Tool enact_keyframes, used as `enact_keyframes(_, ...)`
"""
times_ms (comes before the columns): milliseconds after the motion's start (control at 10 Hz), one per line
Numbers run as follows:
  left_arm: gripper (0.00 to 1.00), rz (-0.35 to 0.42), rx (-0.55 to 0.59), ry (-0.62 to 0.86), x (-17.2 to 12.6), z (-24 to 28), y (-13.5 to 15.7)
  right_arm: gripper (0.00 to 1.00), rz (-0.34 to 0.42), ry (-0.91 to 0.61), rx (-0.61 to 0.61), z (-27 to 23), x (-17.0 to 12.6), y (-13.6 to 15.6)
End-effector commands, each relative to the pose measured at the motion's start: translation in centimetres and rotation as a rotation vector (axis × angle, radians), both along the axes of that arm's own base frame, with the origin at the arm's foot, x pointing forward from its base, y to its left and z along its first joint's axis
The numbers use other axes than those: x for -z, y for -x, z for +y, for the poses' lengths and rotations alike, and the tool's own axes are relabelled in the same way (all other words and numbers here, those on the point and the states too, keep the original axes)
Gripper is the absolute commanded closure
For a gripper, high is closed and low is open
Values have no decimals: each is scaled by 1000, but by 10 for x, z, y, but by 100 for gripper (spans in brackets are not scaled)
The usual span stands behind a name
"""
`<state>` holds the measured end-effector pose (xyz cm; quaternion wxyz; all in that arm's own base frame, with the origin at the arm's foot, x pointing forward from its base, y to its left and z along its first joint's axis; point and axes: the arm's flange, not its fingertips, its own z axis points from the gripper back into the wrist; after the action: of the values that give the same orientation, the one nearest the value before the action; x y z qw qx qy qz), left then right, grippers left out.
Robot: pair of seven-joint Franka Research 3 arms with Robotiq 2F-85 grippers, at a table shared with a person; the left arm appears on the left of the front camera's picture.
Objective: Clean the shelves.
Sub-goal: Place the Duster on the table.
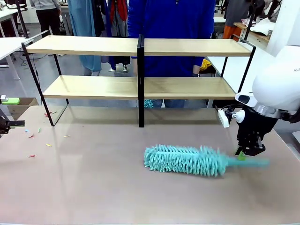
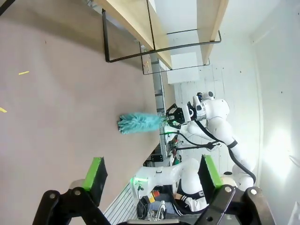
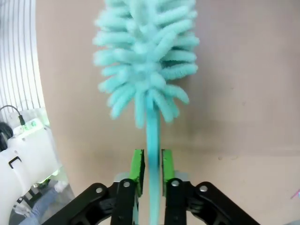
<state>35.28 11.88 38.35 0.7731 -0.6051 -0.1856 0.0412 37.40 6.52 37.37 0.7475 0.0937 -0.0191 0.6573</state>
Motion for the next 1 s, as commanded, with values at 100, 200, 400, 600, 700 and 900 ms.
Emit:
enact_keyframes(100,0,-17,-10,25,-1,-3,1,0,-19,-64,14,-24,-6,-2)
enact_keyframes(200,0,-17,-10,25,-1,-3,1,0,-32,-95,79,-38,-17,0)
enact_keyframes(400,0,-17,-10,25,-1,-3,1,0,70,-227,217,-62,-44,23)
enact_keyframes(600,0,-17,-10,25,-1,-3,1,0,377,-544,432,-91,-61,57)
enact_keyframes(700,0,-17,-10,25,-1,-3,1,0,435,-720,436,-105,-68,71)
enact_keyframes(900,0,-17,-10,25,-1,-3,1,0,444,-1056,545,-130,-81,89)
